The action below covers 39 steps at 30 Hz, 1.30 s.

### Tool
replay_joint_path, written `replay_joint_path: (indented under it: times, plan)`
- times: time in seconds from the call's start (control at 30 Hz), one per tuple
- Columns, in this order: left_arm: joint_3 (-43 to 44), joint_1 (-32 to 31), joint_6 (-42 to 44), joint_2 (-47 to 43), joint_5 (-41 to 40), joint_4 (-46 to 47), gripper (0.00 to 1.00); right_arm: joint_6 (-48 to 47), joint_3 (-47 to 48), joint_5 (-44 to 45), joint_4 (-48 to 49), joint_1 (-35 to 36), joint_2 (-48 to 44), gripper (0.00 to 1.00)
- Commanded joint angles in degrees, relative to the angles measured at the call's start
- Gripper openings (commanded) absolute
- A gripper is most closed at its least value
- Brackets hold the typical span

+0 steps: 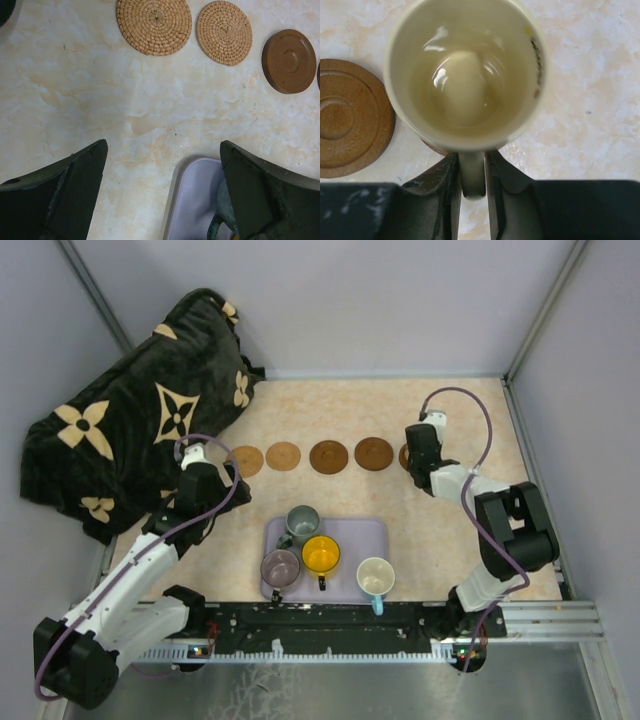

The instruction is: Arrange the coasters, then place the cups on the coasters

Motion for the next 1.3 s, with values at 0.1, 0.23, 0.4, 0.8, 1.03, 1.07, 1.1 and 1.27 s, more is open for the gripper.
replay_joint_path:
  times: [0.1, 0.23, 0.4, 0.8, 1.03, 1.07, 1.1, 1.27]
  plan:
    - [0.2, -0.3, 0.3, -0.4, -0.4, 0.5, 1.00, 1.5, 1.0, 1.3, 1.3, -0.5, -3.1, 0.33]
    - [0.2, -0.2, 0.5, -0.5, -0.5, 0.6, 1.00, 1.5, 1.4, 1.5, 0.8, -0.5, -3.4, 0.37]
    - [0.3, -0.3, 0.5, -0.5, -0.3, 0.5, 1.00, 2.0, 1.3, 1.5, 0.3, -0.5, -4.2, 0.41]
    - [0.9, -0.2, 0.7, -0.9, 0.2, -0.1, 1.00, 6.0, 0.3, -0.2, -5.3, 0.6, -12.7, 0.66]
    - [0.7, -0.3, 0.5, -1.8, 0.6, -0.2, 1.00, 12.5, 0.6, 6.3, -20.9, 9.8, -25.2, 0.67]
    - [0.6, -0.2, 0.4, -1.7, 0.7, -0.2, 1.00, 14.1, 0.4, 6.4, -23.4, 11.5, -27.3, 0.67]
    - [0.6, -0.3, 0.4, -1.6, 0.8, -0.2, 1.00, 15.7, 0.1, 6.3, -26.7, 13.1, -29.4, 0.67]
    - [0.6, -0.3, 0.2, -0.9, 1.7, -0.4, 1.00, 22.7, -2.4, 4.8, -37.7, 21.9, -38.8, 0.64]
